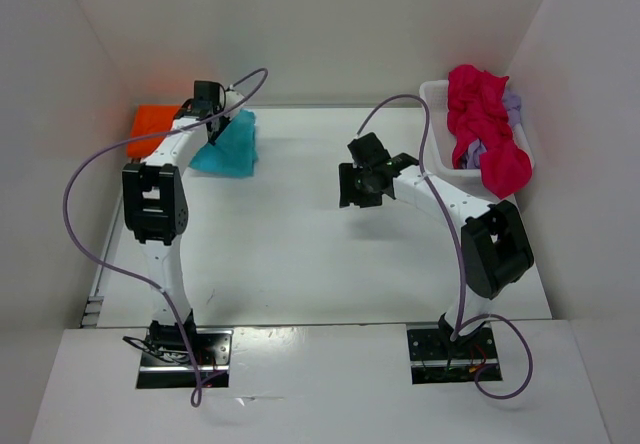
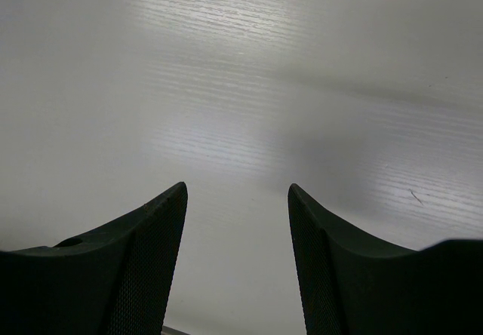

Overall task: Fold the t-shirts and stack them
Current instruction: Put the neatly folded tshirt into the corner of the board with the left arm

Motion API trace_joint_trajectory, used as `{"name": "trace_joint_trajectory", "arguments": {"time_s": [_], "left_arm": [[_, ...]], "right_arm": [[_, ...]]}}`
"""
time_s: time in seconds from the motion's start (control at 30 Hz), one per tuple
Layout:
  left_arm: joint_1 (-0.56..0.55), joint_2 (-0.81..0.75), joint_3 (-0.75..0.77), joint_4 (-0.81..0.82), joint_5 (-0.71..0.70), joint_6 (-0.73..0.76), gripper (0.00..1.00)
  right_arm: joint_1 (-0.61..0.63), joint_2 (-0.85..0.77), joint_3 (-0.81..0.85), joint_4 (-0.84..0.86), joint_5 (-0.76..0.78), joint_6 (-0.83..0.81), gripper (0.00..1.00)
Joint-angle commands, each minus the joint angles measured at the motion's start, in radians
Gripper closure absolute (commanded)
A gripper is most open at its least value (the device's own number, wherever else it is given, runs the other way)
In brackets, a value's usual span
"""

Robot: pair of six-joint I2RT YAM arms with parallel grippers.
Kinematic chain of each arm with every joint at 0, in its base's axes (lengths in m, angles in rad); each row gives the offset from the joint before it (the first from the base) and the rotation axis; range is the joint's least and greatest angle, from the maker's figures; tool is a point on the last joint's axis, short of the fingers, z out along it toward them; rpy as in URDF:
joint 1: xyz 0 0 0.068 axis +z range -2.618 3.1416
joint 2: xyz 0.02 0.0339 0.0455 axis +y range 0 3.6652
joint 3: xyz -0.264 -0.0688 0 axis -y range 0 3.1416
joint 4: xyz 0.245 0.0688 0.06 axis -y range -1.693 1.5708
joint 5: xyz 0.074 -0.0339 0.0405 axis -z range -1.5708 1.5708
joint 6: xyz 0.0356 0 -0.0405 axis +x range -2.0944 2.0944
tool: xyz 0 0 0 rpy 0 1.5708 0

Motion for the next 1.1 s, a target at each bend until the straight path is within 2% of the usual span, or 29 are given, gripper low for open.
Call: {"name": "trace_joint_trajectory", "arguments": {"time_s": [0.0, 0.27, 0.6, 0.77, 0.87, 0.9, 0.93, 0.97, 1.0, 1.03, 1.07], "left_arm": [[0.032, 0.034, 0.098, 0.082, -0.116, 0.086, 1.0], [0.119, 0.105, 0.232, 0.091, -0.115, 0.127, 1.0], [0.22, 0.225, 0.427, 0.007, -0.036, 0.078, 1.0], [0.257, 0.341, 0.568, -0.073, -0.027, 0.078, 1.0], [0.297, 0.467, 0.806, -0.211, 0.006, 0.035, 1.0], [0.306, 0.554, 0.897, -0.255, 0.017, 0.009, 1.0], [0.322, 0.605, 1.115, -0.342, 0.017, 0.0, 1.0], [0.322, 0.661, 1.245, -0.382, 0.017, 0.0, 1.0], [0.322, 0.688, 1.291, -0.374, -0.008, 0.019, 1.0], [0.322, 0.676, 1.216, -0.33, -0.053, 0.03, 1.0], [0.322, 0.676, 1.203, -0.329, -0.044, 0.03, 0.99]], "right_arm": [[-0.006, -0.045, 0.048, -0.023, 0.03, -0.011, 0.38], [-0.006, -0.045, 0.037, -0.033, 0.031, -0.011, 0.38], [-0.006, 0.005, 0.059, -0.062, 0.031, -0.021, 0.38], [-0.006, 0.06, 0.099, -0.089, 0.021, -0.03, 0.38], [-0.006, 0.088, 0.131, -0.109, 0.021, -0.03, 0.38], [-0.006, 0.097, 0.14, -0.109, 0.021, -0.039, 0.38], [-0.006, 0.097, 0.149, -0.12, 0.021, -0.039, 0.38], [-0.006, 0.108, 0.149, -0.12, 0.021, -0.039, 0.38], [-0.006, 0.108, 0.16, -0.131, 0.021, -0.039, 0.38], [-0.006, 0.108, 0.16, -0.131, 0.021, -0.039, 0.38], [-0.006, 0.117, 0.171, -0.14, 0.021, -0.039, 0.38]]}}
